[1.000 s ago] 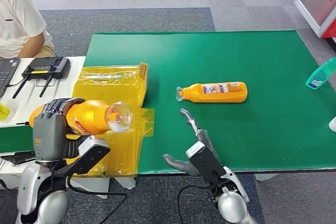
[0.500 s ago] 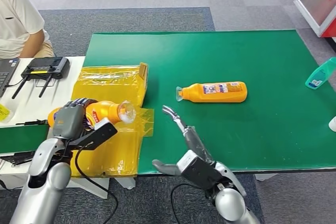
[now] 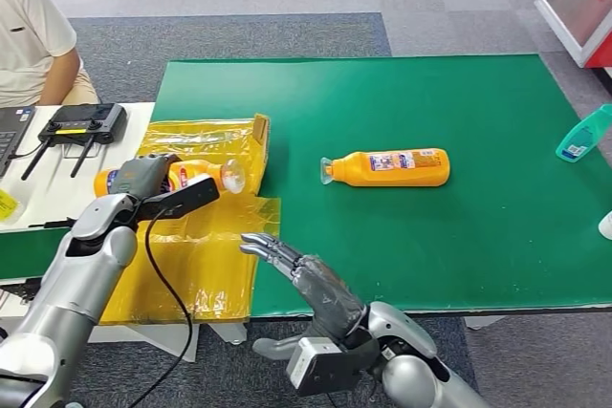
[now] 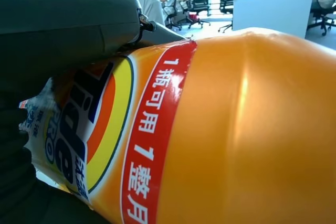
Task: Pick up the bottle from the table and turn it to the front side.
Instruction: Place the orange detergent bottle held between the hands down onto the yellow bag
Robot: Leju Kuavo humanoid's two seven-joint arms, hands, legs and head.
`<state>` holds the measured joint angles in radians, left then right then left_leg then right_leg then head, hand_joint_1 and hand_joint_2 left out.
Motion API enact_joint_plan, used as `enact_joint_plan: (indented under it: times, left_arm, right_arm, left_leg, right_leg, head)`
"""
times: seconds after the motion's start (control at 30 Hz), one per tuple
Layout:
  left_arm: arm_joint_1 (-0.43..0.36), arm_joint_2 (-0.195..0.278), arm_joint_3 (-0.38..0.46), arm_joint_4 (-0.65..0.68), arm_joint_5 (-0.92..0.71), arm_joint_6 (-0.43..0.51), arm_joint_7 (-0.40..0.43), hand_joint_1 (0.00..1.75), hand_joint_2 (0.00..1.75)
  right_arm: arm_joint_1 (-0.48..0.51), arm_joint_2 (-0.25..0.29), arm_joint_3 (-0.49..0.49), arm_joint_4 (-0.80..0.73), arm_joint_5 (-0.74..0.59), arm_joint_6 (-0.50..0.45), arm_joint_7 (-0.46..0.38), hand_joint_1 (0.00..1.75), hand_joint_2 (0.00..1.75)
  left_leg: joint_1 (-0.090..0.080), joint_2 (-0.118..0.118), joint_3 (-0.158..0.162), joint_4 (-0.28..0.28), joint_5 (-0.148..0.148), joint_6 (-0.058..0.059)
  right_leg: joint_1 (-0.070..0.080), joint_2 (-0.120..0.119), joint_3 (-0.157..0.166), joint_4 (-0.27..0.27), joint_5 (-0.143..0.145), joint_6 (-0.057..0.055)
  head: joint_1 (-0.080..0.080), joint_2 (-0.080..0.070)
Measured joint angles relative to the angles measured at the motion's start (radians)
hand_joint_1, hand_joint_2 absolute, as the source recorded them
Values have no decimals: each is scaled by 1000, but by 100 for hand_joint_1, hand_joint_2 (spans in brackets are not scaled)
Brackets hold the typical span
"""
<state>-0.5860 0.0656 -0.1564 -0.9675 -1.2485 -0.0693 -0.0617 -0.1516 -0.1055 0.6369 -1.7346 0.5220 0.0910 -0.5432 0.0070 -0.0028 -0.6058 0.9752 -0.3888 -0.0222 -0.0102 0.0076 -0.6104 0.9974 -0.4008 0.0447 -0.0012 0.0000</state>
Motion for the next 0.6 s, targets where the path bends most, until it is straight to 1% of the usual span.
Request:
enact_joint_plan:
  times: [0.17,0.23,0.33,0.47,0.6]
  left_arm:
    - [-34,1,-39,78,-68,-8,15,175,175]
    - [-43,1,-50,115,-65,-2,14,175,175]
    - [-46,-5,-52,153,-19,4,-10,175,175]
    - [-44,-18,-48,175,104,-8,-68,175,175]
    - [-44,-34,-47,182,152,-15,-78,175,175]
  right_arm:
    - [-5,-25,22,-11,-36,22,-56,0,175]
    - [-4,-35,31,-20,-52,35,-68,0,175]
    - [-5,-44,39,-23,-64,44,-71,0,175]
    - [-12,-48,50,-23,-74,51,-77,0,175]
    - [-23,-50,58,-23,-79,55,-81,0,175]
  left_leg:
    - [0,0,0,0,0,0]
    - [0,0,0,0,0,0]
    - [0,0,-1,0,0,0]
    - [0,0,-1,0,0,0]
    - [0,0,-1,0,0,0]
  right_leg:
    - [0,0,-1,0,0,0]
    - [0,0,-1,0,0,0]
    - [0,0,-1,0,0,0]
    - [0,0,0,0,0,0]
    - [0,0,0,0,0,0]
  head:
    - [0,0]
    - [0,0]
    - [0,0]
    - [0,0]
    - [0,0]
